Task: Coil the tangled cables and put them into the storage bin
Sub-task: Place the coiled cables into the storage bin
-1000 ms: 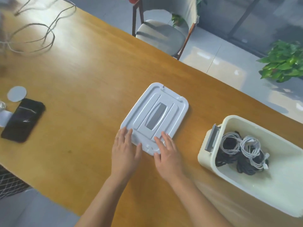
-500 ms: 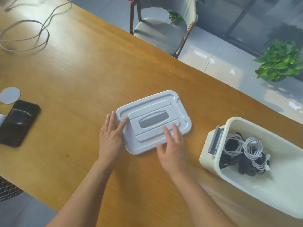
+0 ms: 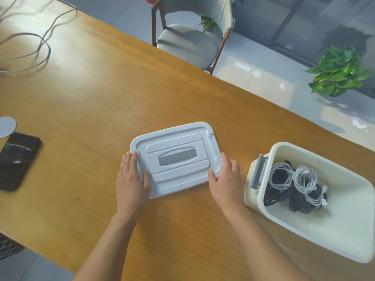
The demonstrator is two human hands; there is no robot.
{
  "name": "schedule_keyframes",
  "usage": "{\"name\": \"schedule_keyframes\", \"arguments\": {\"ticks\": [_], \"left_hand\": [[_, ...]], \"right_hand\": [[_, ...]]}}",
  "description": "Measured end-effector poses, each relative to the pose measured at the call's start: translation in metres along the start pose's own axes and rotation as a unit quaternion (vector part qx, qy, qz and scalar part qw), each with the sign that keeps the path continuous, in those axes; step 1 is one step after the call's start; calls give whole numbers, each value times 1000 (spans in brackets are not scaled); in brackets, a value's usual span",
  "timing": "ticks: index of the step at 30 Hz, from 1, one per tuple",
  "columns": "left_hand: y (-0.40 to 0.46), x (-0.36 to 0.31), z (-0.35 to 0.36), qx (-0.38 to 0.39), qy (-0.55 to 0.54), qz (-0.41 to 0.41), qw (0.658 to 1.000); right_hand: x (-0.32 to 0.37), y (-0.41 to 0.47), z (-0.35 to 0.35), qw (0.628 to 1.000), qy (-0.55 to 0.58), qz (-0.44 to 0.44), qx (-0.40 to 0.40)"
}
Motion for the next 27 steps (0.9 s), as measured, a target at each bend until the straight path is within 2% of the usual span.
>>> {"name": "schedule_keyframes", "arguments": {"ticks": [4,9,20,27], "left_hand": [[-5,11,-3,-6,29,-38,999],[-12,15,-4,7,26,-55,998],[-30,18,-31,32,-180,-93,979],[-33,4,-76,-28,-227,-74,971]], "right_hand": [[-5,0,3,1000,-3,5,27],[2,-9,11,993,96,-27,69],[5,-43,0,976,212,38,12],[24,-73,-31,964,264,3,-32]]}}
Point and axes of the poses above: each hand's wrist, its own y-axis towards the middle knuckle, its own z-axis out of the palm, x = y × z, the point moved 7 cm from there along y, towards the middle knuckle, and after that the axes turned 1 degree about -y, right-handed, at the moved point
